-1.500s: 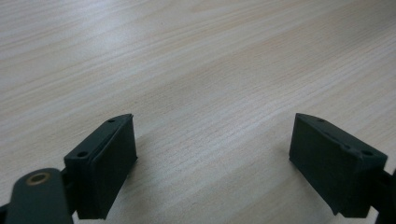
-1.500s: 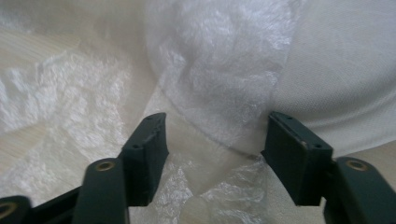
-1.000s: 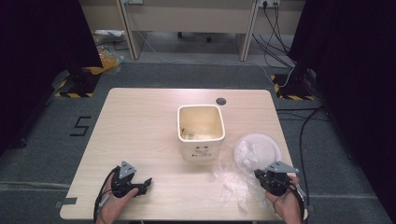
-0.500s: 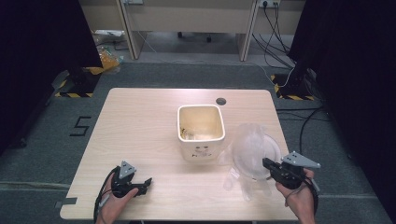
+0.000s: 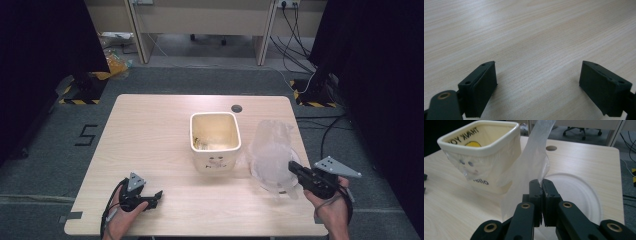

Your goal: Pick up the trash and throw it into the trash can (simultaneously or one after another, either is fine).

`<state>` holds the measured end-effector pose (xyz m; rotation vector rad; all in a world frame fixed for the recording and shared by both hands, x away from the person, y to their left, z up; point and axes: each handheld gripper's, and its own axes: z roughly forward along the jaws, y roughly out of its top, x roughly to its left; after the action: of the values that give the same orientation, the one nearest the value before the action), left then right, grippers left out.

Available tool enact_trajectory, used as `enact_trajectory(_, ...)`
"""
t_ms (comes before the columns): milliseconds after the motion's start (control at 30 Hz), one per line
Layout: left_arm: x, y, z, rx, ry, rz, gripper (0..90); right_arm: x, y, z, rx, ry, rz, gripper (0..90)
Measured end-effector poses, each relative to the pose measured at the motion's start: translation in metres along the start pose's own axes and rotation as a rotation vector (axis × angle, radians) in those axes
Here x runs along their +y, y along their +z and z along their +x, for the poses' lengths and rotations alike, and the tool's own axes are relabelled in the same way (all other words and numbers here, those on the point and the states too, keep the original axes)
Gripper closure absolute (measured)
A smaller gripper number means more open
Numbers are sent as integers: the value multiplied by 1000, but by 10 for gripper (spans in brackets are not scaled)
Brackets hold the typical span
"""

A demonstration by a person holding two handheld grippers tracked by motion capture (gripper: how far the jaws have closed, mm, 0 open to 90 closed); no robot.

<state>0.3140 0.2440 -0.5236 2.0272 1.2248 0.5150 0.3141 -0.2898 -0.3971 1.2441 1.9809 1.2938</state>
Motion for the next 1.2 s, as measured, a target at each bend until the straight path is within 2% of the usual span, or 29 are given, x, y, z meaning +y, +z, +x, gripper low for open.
enact_trajectory(167,0,0,0,0,-3,-2,136,11,-9,-7,0,17,-46,875)
enact_trajectory(367,0,0,0,0,-3,-2,136,27,-11,-5,19,1,-67,876)
enact_trajectory(433,0,0,0,0,-3,-2,136,43,-12,-2,33,-15,-83,876)
enact_trajectory(467,0,0,0,0,-3,-2,135,43,-12,-2,33,-15,-83,876)
enact_trajectory(500,0,0,0,-1,-1,0,136,55,-13,1,39,-32,-99,875)
enact_trajectory(533,0,0,0,-1,-1,0,136,55,-13,1,39,-32,-99,875)
enact_trajectory(667,0,0,0,-1,-1,-2,136,79,-13,7,64,-58,-128,876)
enact_trajectory(700,0,0,0,-1,-1,0,136,90,-12,9,73,-64,-138,876)
enact_trajectory(733,0,0,0,0,3,2,136,90,-12,9,73,-64,-138,876)
enact_trajectory(833,0,0,0,-1,-1,-2,135,111,-8,16,91,-86,-152,876)
enact_trajectory(867,0,0,0,-1,-1,-2,136,111,-8,16,91,-86,-152,876)
enact_trajectory(900,0,0,0,-1,-1,-2,135,121,-3,20,97,-102,-153,876)
enact_trajectory(1033,0,0,0,-1,-1,-2,135,133,5,25,119,-113,-146,876)
enact_trajectory(1133,0,0,0,-1,1,0,136,144,18,33,136,-127,-134,876)
enact_trajectory(1200,0,0,0,0,-1,-4,135,153,32,41,155,-138,-125,875)
